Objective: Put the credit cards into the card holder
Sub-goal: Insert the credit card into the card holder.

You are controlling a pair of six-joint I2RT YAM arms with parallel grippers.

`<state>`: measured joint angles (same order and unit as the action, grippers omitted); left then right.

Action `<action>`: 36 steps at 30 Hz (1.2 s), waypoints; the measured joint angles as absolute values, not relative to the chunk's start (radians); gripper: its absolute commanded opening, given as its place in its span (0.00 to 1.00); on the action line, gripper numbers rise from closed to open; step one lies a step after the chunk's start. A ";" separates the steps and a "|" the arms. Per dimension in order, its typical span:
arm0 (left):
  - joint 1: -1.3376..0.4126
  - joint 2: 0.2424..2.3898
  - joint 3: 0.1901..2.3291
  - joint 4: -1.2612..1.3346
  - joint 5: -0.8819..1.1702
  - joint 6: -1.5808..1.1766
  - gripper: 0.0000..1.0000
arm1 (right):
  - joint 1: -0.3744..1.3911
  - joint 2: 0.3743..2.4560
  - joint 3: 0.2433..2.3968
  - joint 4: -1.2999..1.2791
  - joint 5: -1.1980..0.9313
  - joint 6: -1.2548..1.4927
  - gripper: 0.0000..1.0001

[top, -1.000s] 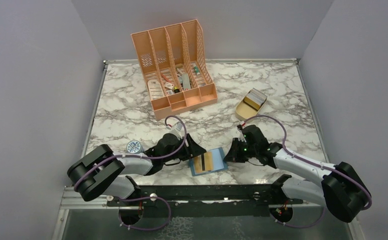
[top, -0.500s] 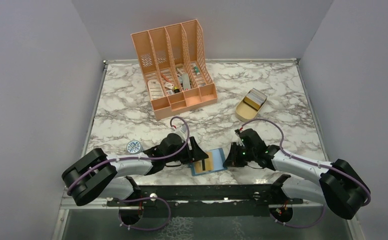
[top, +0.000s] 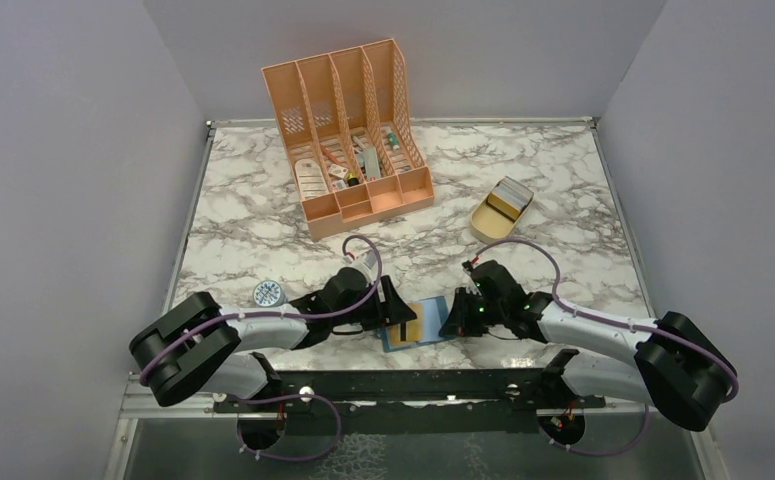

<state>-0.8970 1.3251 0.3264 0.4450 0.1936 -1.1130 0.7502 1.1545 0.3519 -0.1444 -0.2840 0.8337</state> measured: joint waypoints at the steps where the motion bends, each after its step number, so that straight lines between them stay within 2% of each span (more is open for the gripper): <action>1: -0.898 1.327 0.327 0.445 0.193 -1.113 0.65 | 0.752 1.156 0.352 -0.142 -0.282 0.835 0.09; 16: -0.927 1.353 0.346 0.455 0.171 -1.127 0.65 | 0.760 1.087 0.418 -0.245 -0.155 0.816 0.11; 36: -0.966 1.361 0.356 0.455 0.122 -1.139 0.65 | 0.760 1.160 0.403 -0.202 -0.117 0.801 0.10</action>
